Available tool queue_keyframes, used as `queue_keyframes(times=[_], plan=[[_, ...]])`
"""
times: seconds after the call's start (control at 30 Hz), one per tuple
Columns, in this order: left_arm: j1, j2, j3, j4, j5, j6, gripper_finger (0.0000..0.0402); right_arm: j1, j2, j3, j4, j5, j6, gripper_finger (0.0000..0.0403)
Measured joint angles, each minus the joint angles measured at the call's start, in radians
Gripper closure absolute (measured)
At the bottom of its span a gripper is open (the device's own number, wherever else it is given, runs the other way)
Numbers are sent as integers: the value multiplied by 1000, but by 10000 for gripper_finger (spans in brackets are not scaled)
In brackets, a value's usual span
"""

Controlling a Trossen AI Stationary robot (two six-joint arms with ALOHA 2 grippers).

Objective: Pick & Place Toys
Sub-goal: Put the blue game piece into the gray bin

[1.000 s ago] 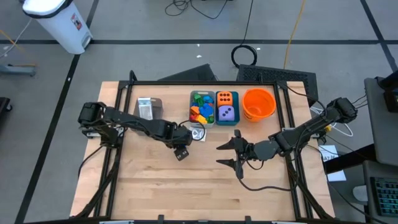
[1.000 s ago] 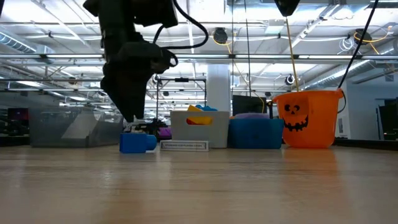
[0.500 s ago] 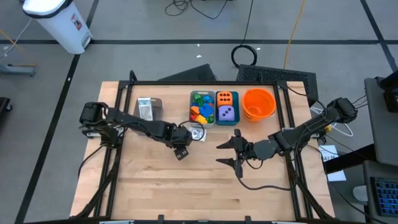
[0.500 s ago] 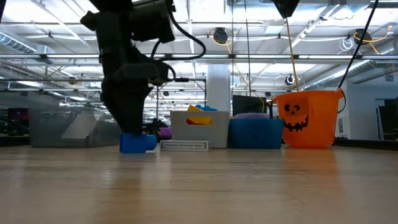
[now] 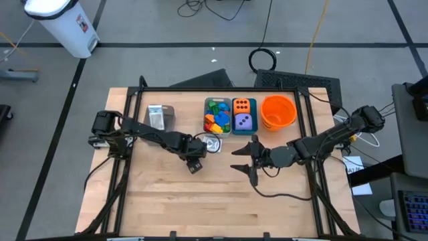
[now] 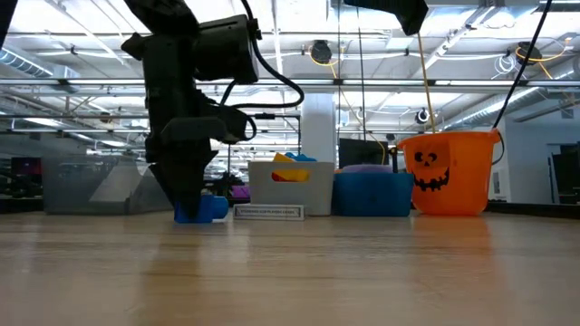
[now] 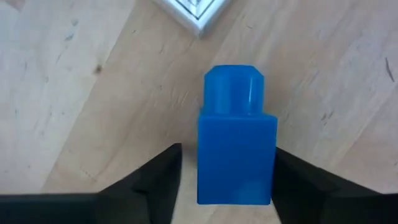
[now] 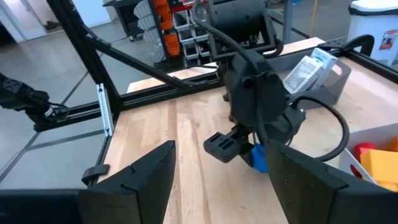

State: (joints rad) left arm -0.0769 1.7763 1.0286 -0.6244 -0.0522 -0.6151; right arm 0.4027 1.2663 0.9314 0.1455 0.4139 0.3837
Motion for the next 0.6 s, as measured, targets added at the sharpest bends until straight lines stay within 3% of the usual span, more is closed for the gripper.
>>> queue_keyframes(times=[0.2, 0.4, 0.6], plan=[[16, -2, 1, 2, 4, 71, 266, -30, 0, 0, 0, 0, -2, 165], [70, -87, 18, -51, 98, 163, 266, -63, 0, 0, 0, -1, -2, 165], [131, -279, 75, -134, 123, 283, 266, -97, 0, 0, 10, 0, -2, 165]])
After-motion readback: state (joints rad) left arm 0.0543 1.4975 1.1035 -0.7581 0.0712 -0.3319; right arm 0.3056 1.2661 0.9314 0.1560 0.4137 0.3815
